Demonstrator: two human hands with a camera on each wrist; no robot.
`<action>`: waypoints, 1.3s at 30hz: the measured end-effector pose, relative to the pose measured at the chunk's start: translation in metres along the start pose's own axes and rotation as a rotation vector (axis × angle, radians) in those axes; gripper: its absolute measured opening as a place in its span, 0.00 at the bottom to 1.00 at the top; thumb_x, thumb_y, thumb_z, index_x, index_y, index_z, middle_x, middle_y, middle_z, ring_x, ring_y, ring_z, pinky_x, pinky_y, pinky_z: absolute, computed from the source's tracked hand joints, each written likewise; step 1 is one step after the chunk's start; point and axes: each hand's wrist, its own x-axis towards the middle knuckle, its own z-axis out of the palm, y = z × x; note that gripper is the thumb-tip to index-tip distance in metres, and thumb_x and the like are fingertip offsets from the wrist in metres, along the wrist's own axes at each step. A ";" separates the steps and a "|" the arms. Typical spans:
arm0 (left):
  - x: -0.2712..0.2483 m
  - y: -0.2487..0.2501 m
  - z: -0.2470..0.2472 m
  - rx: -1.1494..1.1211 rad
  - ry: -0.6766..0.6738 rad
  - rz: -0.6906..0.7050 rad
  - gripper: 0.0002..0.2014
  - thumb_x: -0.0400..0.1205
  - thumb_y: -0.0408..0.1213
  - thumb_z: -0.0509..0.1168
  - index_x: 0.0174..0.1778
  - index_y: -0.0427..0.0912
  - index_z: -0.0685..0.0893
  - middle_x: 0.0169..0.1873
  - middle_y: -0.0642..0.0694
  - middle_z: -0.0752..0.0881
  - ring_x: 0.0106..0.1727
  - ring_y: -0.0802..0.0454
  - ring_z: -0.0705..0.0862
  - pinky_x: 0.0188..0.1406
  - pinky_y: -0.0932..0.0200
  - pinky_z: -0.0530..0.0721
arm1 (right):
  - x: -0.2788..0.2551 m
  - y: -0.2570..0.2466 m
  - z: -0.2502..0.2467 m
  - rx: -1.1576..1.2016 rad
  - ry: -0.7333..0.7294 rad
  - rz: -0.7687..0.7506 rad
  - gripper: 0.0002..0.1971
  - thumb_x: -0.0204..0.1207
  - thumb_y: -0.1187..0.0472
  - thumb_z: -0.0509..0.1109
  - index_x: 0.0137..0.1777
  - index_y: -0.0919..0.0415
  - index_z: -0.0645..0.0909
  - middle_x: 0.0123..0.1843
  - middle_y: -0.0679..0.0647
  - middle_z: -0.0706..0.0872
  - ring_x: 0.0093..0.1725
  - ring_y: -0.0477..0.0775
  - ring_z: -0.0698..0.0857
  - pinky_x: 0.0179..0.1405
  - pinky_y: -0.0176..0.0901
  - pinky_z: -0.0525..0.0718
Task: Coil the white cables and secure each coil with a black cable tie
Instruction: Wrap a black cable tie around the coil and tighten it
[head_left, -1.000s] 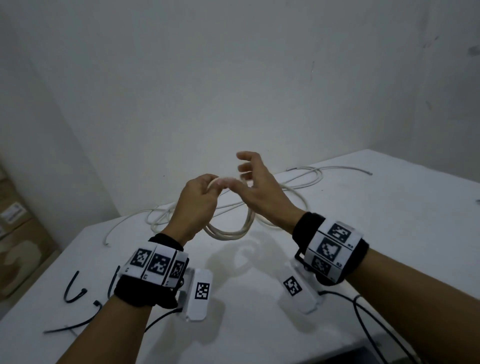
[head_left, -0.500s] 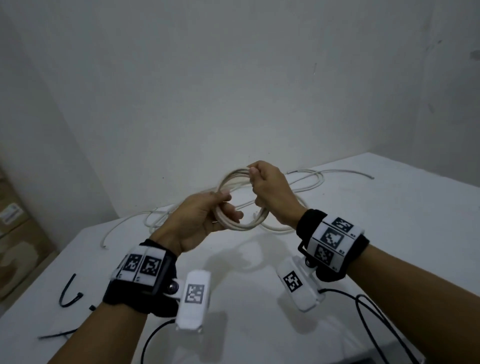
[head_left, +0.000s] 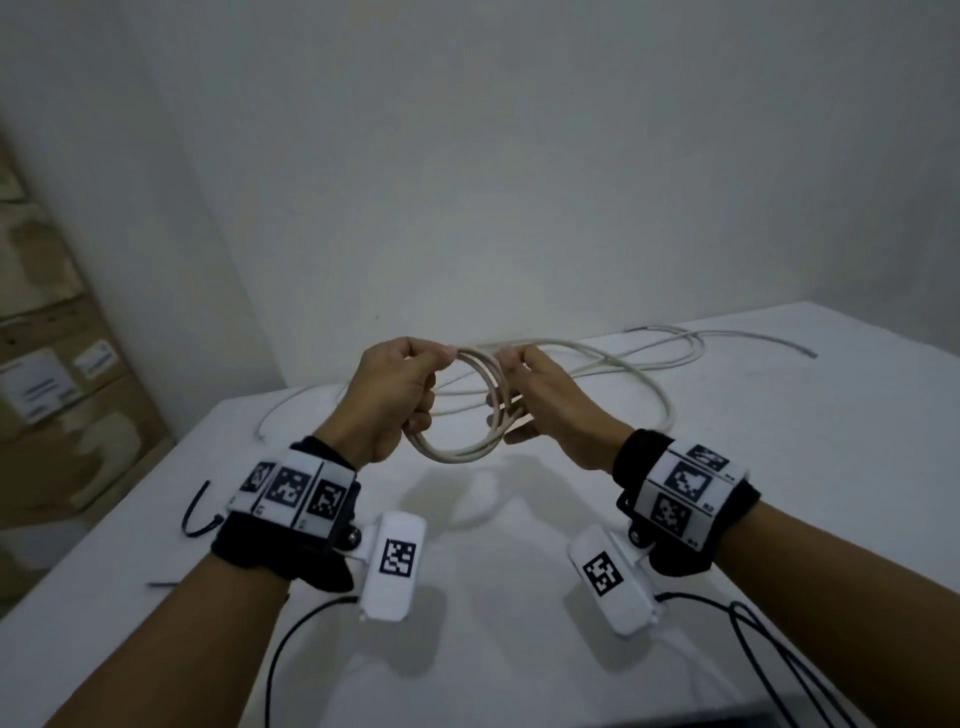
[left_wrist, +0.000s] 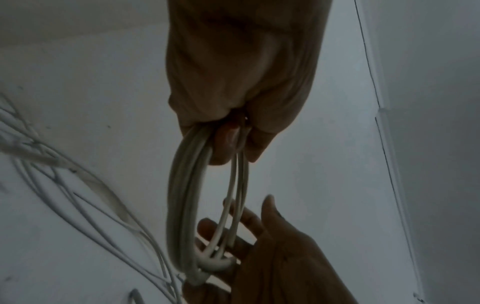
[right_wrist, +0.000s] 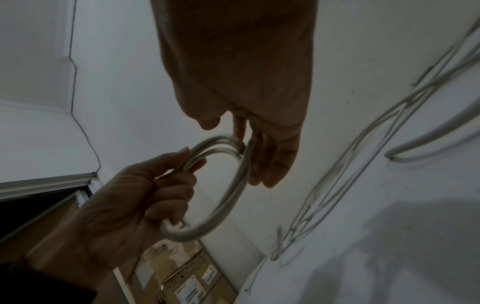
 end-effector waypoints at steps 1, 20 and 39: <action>0.000 0.000 -0.010 0.006 0.005 -0.011 0.06 0.82 0.31 0.65 0.39 0.40 0.77 0.15 0.55 0.65 0.14 0.59 0.60 0.14 0.68 0.58 | 0.001 0.000 0.006 -0.001 -0.015 0.012 0.20 0.83 0.42 0.54 0.60 0.57 0.72 0.42 0.55 0.83 0.38 0.54 0.84 0.38 0.47 0.83; -0.056 -0.010 -0.188 0.082 0.246 -0.102 0.11 0.81 0.32 0.64 0.33 0.43 0.75 0.19 0.52 0.60 0.18 0.57 0.56 0.15 0.67 0.56 | 0.009 0.037 0.195 -0.811 -0.832 0.133 0.16 0.81 0.58 0.65 0.68 0.55 0.76 0.35 0.52 0.82 0.28 0.49 0.80 0.22 0.36 0.76; -0.032 0.006 -0.121 0.116 0.119 -0.133 0.10 0.82 0.30 0.53 0.41 0.39 0.79 0.20 0.49 0.64 0.15 0.57 0.57 0.14 0.69 0.57 | -0.005 -0.007 0.053 -1.158 -0.766 0.092 0.06 0.73 0.61 0.74 0.37 0.53 0.80 0.37 0.48 0.82 0.29 0.42 0.75 0.29 0.31 0.72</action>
